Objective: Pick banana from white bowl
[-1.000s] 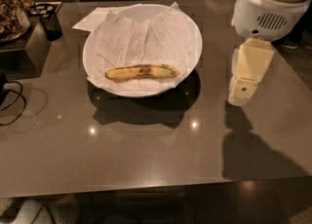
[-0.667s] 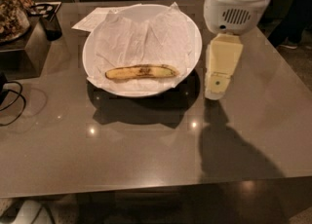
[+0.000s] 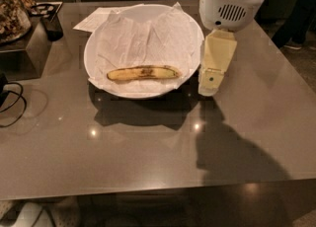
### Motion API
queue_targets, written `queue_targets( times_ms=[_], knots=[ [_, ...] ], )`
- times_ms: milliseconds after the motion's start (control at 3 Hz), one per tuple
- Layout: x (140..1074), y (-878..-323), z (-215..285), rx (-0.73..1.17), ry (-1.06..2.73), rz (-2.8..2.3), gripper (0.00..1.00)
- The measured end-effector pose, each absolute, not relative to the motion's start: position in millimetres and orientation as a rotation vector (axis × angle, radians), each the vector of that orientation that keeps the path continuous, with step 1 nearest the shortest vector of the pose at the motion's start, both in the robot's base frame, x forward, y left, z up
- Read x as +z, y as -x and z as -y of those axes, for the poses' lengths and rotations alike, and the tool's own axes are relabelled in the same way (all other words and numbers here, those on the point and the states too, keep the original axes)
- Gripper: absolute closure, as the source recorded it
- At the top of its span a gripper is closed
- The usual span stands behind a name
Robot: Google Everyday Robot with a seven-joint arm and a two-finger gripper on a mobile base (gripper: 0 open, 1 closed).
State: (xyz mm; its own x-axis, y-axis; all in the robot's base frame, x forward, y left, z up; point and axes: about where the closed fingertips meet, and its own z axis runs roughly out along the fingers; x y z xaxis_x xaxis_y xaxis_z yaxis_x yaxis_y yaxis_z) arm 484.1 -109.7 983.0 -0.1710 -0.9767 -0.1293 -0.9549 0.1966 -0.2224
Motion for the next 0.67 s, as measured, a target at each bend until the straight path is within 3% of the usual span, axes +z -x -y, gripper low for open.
queue_targets(
  times_ms=[667],
  knots=[
    [986,-498,80,-0.031,1.891,-2.182,0.00]
  ],
)
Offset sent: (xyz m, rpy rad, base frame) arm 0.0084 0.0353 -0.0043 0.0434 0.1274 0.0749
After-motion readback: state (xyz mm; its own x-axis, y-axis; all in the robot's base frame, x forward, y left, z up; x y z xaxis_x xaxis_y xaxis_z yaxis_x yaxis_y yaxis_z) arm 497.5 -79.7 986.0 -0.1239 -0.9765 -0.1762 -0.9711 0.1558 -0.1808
